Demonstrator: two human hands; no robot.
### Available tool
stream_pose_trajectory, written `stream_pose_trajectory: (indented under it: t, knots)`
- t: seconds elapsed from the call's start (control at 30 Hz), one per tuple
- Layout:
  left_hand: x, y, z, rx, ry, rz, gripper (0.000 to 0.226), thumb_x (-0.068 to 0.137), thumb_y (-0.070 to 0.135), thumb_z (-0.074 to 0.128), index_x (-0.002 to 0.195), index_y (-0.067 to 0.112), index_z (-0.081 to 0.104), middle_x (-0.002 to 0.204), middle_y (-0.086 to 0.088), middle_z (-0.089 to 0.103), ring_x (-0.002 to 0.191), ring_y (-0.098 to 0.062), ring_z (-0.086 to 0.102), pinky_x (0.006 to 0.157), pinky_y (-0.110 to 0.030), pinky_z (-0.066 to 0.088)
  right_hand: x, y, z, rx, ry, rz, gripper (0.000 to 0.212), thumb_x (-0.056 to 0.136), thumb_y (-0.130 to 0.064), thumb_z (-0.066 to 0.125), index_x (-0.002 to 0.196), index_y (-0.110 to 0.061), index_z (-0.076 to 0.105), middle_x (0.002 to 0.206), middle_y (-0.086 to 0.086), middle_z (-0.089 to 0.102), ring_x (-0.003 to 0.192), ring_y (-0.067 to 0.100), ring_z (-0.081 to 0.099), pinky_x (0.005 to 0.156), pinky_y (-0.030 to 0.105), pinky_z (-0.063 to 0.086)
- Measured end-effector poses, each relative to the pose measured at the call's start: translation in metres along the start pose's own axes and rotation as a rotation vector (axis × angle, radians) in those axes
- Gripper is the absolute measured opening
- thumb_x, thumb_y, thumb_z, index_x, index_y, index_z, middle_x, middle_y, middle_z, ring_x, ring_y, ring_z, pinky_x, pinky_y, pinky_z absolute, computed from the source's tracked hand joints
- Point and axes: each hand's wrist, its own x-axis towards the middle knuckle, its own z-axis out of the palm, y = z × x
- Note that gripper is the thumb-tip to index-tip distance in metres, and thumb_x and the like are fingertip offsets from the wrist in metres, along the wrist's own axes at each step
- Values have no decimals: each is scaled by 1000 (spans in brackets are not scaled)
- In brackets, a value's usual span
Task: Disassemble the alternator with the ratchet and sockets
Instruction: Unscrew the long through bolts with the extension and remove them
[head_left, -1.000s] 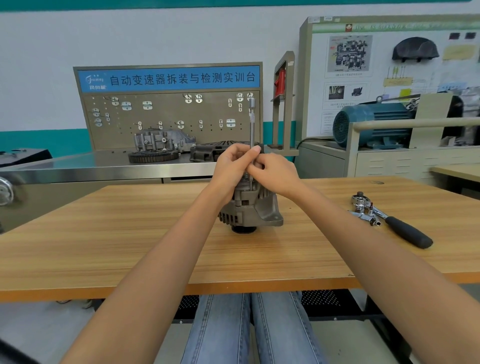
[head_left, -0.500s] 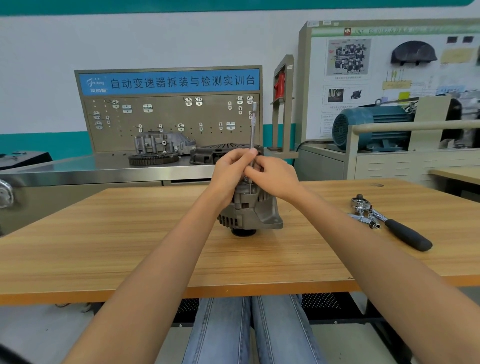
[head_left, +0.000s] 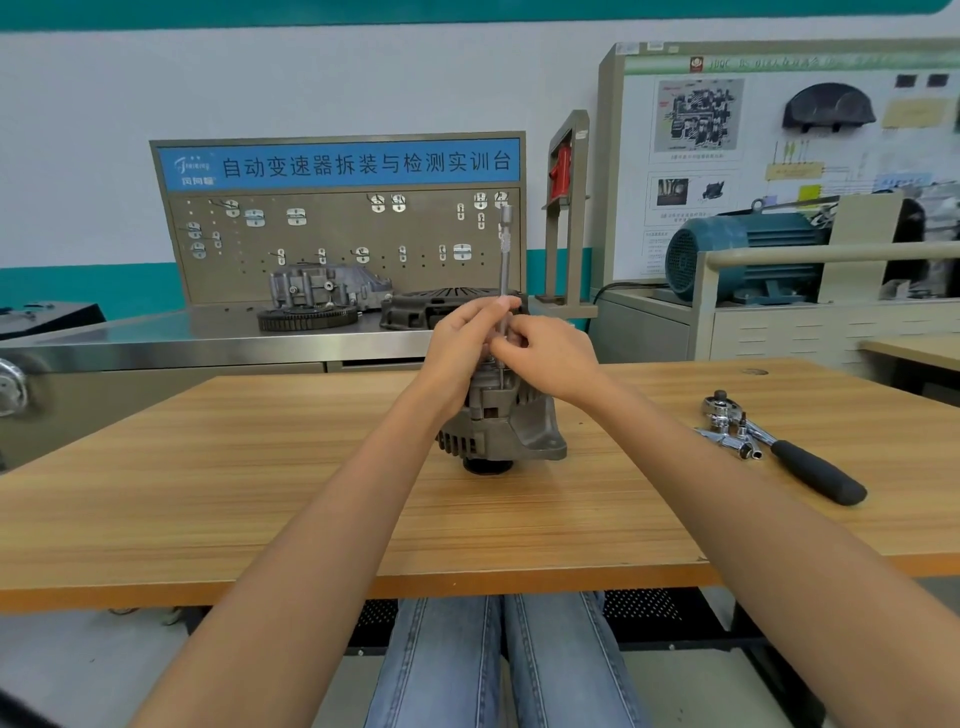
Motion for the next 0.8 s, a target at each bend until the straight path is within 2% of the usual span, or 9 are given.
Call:
stream_pose_trajectory:
  t: [0.23, 0.33, 0.4, 0.6, 0.7, 0.8]
  knots:
    - [2, -3, -1, -9, 22, -23, 7, 92, 22, 63, 92, 18, 69, 73, 9, 70, 74, -5, 66, 67, -20, 51, -3, -2, 1, -48, 48, -33, 26, 89, -40, 44, 64, -32, 40, 55, -12, 44, 52, 2, 43, 47, 22, 25]
    - [4, -3, 0, -9, 39, -28, 4, 90, 21, 65, 89, 19, 67, 73, 9, 69, 73, -6, 66, 66, -21, 51, -6, 0, 4, -20, 112, -58, 17, 88, -40, 46, 81, -27, 54, 61, -13, 49, 58, 2, 47, 48, 21, 30]
    - [4, -4, 1, -10, 54, -25, 3, 90, 20, 66, 87, 18, 67, 73, 7, 68, 73, -7, 65, 67, -23, 51, -5, 1, 5, 41, 137, -21, 23, 85, -43, 49, 91, -22, 57, 66, -13, 52, 63, 2, 50, 52, 22, 37]
    - [4, -5, 7, 24, 97, -10, 5, 89, 21, 67, 86, 17, 66, 77, 4, 69, 75, -8, 65, 68, -23, 51, -5, 1, 3, 163, 143, 53, 16, 87, -38, 58, 92, -24, 63, 68, -16, 55, 66, -1, 51, 56, 19, 38]
    - [2, -6, 7, 3, 86, 1, 7, 89, 21, 66, 87, 15, 65, 82, 1, 69, 82, -13, 65, 76, -27, 51, -5, -2, -5, 265, 65, 72, 19, 89, -34, 59, 96, -18, 67, 76, -9, 63, 73, 6, 58, 67, 30, 51]
    - [0, -6, 4, -10, 44, 16, 10, 92, 24, 63, 88, 16, 69, 90, -3, 71, 94, -19, 66, 89, -32, 51, -5, -5, -14, 353, -29, 78, 23, 89, -32, 60, 94, -11, 68, 82, -1, 67, 81, 15, 62, 80, 39, 53]
